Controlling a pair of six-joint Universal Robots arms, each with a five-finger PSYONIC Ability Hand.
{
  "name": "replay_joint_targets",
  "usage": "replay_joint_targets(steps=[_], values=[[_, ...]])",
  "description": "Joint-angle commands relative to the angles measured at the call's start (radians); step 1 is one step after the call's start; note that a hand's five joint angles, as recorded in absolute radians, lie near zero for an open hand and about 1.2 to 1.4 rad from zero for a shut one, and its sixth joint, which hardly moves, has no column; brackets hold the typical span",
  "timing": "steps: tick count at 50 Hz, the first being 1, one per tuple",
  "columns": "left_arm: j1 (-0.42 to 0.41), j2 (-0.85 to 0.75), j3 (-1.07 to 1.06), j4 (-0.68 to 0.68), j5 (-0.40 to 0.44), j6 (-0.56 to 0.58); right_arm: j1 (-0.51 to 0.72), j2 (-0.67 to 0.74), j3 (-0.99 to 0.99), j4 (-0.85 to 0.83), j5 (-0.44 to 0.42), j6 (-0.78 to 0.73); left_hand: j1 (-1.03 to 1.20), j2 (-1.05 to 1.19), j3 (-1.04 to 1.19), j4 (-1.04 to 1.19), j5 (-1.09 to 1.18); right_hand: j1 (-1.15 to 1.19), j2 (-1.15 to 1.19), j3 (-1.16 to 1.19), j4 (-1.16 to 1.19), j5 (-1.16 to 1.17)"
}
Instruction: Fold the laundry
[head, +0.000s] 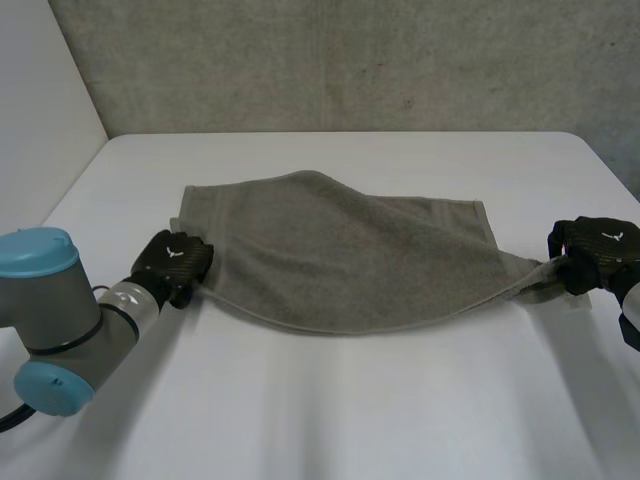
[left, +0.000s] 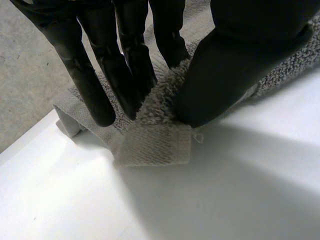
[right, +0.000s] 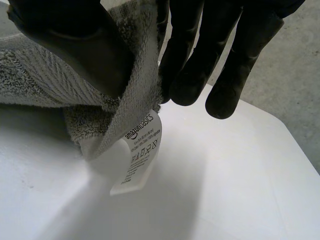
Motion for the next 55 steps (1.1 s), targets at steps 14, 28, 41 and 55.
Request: replay_joint_targets(steps=[14, 28, 41, 55], values=[[0.025, 0.328, -0.206, -0.066, -0.028, 0.012, -0.009, -0.126, -0.063, 0.337, -0.077, -0.370, 0.264, 0.251, 0.253, 0.251, 0.262, 0.065, 0.068, 0.054, 0.057, 0.054], [0.197, 0.741, -0.451, -0.404, 0.103, 0.137, -0.167, -0.189, -0.091, 0.915, -0.188, -0.908, 0.264, 0.251, 0.253, 0.251, 0.262, 0.065, 0.068, 0.054, 0.057, 0.054], [0.176, 0.519, -0.266, -0.207, 0.164, 0.036, -0.117, -0.009, -0.354, 0.846, -0.223, -0.672, 0.264, 0.251, 0.253, 0.251, 0.262, 0.065, 0.068, 0.054, 0.057, 0.054], [0.033, -0.008, 0.285, -0.096, -0.098, -0.094, 0.110, 0.293, -0.623, 0.510, 0.073, -0.325, 0.264, 0.251, 0.253, 0.251, 0.262, 0.065, 0.068, 0.054, 0.057, 0.054]])
